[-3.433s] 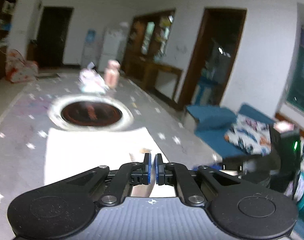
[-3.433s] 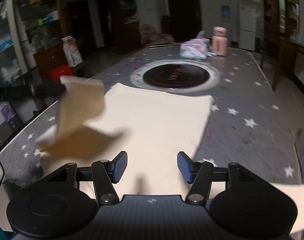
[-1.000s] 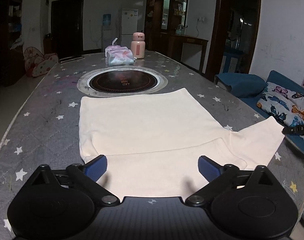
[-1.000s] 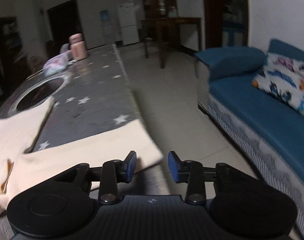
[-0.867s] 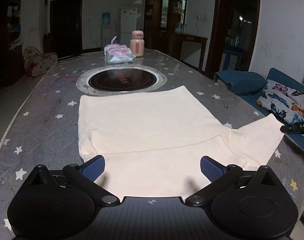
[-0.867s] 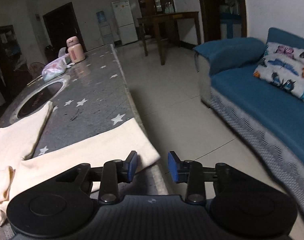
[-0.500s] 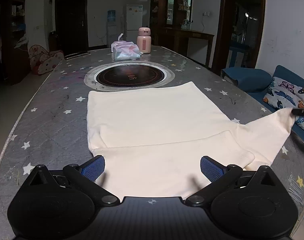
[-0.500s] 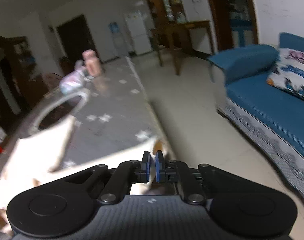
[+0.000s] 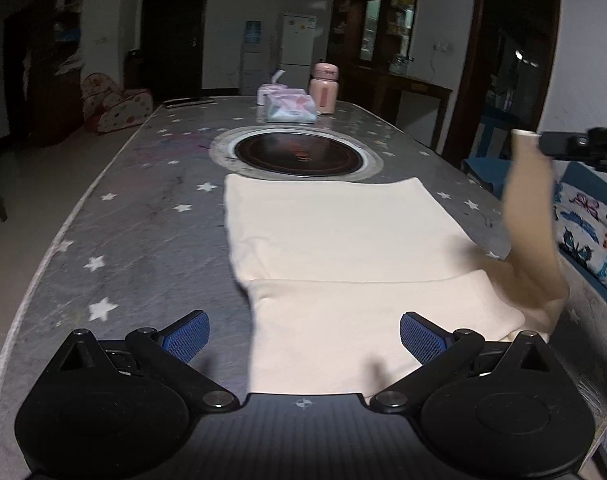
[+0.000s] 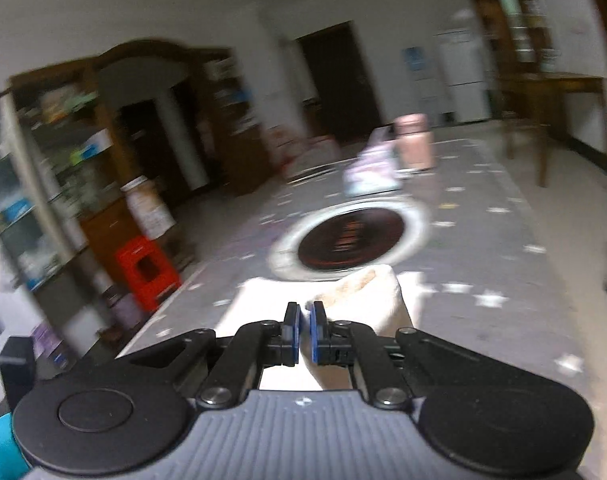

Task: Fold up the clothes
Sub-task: 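Grasp the other sleeve with the right gripper and fold it across the body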

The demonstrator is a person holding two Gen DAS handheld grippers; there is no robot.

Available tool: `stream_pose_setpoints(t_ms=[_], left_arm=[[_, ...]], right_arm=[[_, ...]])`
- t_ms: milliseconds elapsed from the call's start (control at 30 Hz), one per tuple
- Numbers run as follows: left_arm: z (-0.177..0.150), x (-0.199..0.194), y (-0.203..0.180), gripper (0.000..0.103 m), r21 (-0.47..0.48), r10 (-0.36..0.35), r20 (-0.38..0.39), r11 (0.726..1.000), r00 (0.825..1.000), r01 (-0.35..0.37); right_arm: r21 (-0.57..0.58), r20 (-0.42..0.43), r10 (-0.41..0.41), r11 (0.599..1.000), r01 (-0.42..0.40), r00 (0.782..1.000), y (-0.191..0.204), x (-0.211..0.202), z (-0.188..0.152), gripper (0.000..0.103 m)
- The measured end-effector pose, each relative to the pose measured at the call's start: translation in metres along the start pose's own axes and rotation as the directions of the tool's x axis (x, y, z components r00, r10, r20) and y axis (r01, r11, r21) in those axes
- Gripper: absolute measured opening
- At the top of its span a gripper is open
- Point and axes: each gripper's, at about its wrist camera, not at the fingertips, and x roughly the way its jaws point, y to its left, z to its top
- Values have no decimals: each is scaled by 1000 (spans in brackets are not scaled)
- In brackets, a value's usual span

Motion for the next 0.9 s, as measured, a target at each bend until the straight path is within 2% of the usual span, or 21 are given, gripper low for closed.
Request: stream_pose_setpoints(t_ms=[133, 300, 467, 567, 733, 833, 900], left_arm=[[-5, -7, 15, 103, -32, 18, 13, 999, 1000, -18], [-12, -14, 28, 103, -47, 37, 19, 998, 999, -36], [-15, -15, 31, 103, -43, 38, 17, 998, 999, -37], [-16, -15, 28, 103, -21, 33, 19, 999, 999, -33], [-14, -15, 28, 103, -34, -38, 27, 999, 999, 39], [-10, -12, 24, 103, -40, -70, 21, 997, 997, 71], [-7, -9, 16, 103, -19, -83, 21, 996, 996, 84]], right_arm=[[-69, -64, 92, 993, -96, 994, 42, 40, 1, 5], [-108, -141, 168, 977, -184, 976, 87, 82, -15, 5], [-100, -220, 209, 967, -235, 953, 108, 111, -35, 5], [-68, -240, 242, 962, -265, 940, 111, 116, -45, 10], [-88, -220, 208, 969, -231, 953, 94, 97, -40, 10], [-144, -225, 114, 978, -149, 968, 73, 79, -42, 10], [-175, -241, 36, 981, -80, 970, 55, 61, -52, 10]])
